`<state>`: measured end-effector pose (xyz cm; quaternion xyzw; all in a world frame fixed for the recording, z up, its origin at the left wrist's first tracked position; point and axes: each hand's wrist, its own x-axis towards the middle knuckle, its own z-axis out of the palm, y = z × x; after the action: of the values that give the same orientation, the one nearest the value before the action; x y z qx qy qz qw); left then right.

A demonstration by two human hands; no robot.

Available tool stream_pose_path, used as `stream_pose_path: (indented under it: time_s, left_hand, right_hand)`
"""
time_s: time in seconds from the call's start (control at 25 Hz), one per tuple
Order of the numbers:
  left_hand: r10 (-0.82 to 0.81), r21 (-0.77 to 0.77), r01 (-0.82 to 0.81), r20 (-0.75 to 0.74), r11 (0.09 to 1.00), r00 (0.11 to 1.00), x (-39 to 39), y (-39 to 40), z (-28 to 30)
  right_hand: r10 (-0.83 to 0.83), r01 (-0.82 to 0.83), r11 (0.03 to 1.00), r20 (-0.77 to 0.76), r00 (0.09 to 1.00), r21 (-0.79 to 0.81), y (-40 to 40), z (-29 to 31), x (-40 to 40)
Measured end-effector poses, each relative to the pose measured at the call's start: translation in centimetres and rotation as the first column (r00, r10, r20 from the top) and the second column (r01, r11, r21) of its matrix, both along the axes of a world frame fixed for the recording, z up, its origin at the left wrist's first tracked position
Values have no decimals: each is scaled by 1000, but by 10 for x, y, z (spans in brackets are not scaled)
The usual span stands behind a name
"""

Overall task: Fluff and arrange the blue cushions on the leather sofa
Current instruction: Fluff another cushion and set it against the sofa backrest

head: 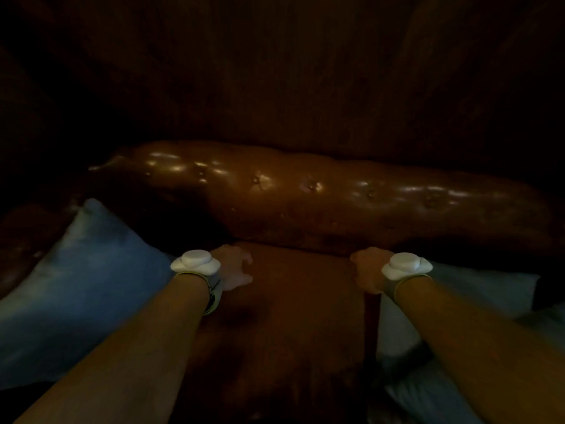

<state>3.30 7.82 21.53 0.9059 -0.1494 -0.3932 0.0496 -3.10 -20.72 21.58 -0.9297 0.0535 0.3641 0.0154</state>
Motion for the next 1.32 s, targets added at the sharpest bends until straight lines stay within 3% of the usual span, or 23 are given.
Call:
stream_pose_path:
  time_s: [0.08, 0.24, 0.48, 0.56, 0.92, 1.08, 1.32]
  left_hand:
    - [-18, 3, 18, -9, 1000, 1000, -16, -33, -2]
    - [-31, -37, 30, -20, 999, 999, -40, -110, -8]
    - [-262, 27, 265, -87, 964, 961, -64, -234, -25]
    - [-319, 12, 322, -103, 947, 942, -82, -271, -33]
    - [-436, -77, 429, -157, 900, 886, -143, -392, -35]
    - [-415, -169, 386, -200, 907, 888, -161, -446, -31]
    - [-405, -264, 352, -179, 898, 897, -178, -513, -33]
  right_hand:
    - [-52, 51, 999, 70, 996, 8, -34, -2, -28]
    - [-152, 151, 988, 18, 988, 42, -112, -4, -74]
    - [-292, 292, 956, -83, 953, -10, -222, -10, -143]
    - [-345, 345, 938, -24, 938, 11, -253, -4, -163]
    - [-314, 291, 947, 207, 927, 133, -342, 20, -209]
    - [-463, 442, 883, 149, 874, 157, -386, 0, -243]
    - [-461, 460, 874, -32, 887, 156, -432, -30, -279]
